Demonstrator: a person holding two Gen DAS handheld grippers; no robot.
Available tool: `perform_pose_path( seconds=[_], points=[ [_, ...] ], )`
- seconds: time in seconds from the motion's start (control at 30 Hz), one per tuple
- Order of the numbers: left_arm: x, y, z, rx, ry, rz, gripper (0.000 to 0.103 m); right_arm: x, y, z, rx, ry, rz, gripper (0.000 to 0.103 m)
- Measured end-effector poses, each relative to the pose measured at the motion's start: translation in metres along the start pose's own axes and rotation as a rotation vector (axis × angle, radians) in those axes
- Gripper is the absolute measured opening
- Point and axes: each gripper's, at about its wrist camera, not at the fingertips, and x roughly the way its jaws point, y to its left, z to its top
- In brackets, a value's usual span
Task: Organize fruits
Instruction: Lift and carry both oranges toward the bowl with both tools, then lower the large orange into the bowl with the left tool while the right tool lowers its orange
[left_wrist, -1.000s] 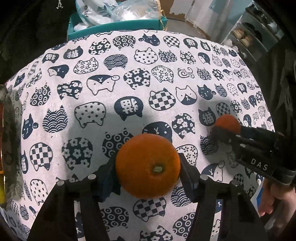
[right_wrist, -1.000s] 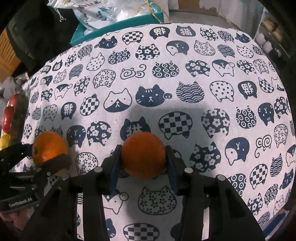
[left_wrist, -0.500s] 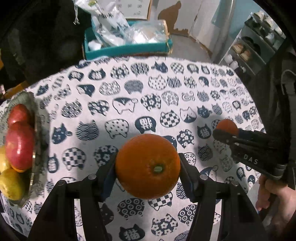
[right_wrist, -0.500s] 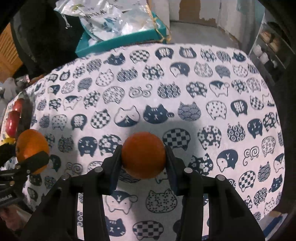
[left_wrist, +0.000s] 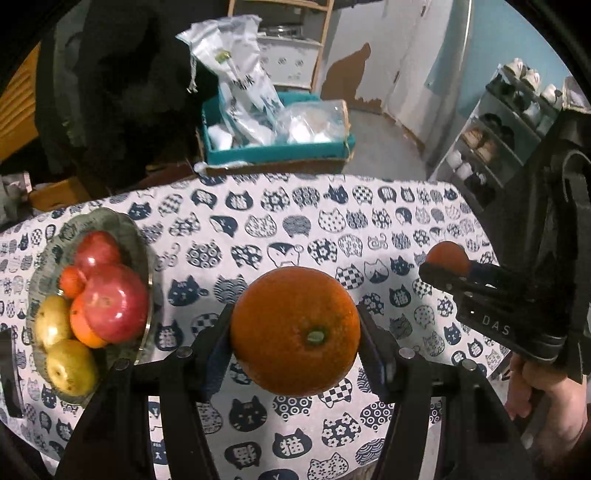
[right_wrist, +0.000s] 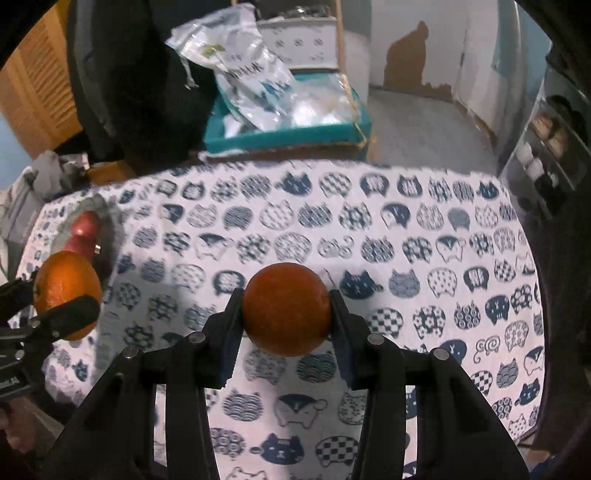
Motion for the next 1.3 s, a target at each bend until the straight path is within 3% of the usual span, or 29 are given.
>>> perform_pose_path(
  seconds=[0.6, 1.3],
  points=[
    [-0.058, 0.057, 0.007, -0.067, -0.124, 0.079, 0.063, -0.037, 0.080, 0.039, -0.124, -0.108, 0.072, 0.043],
    [-0.082, 0.167, 0.007, -0.228, -0.166, 0.226, 0.063, -0.004, 0.194, 0.076, -0.250, -0.087, 0.207, 0.043]
  ],
)
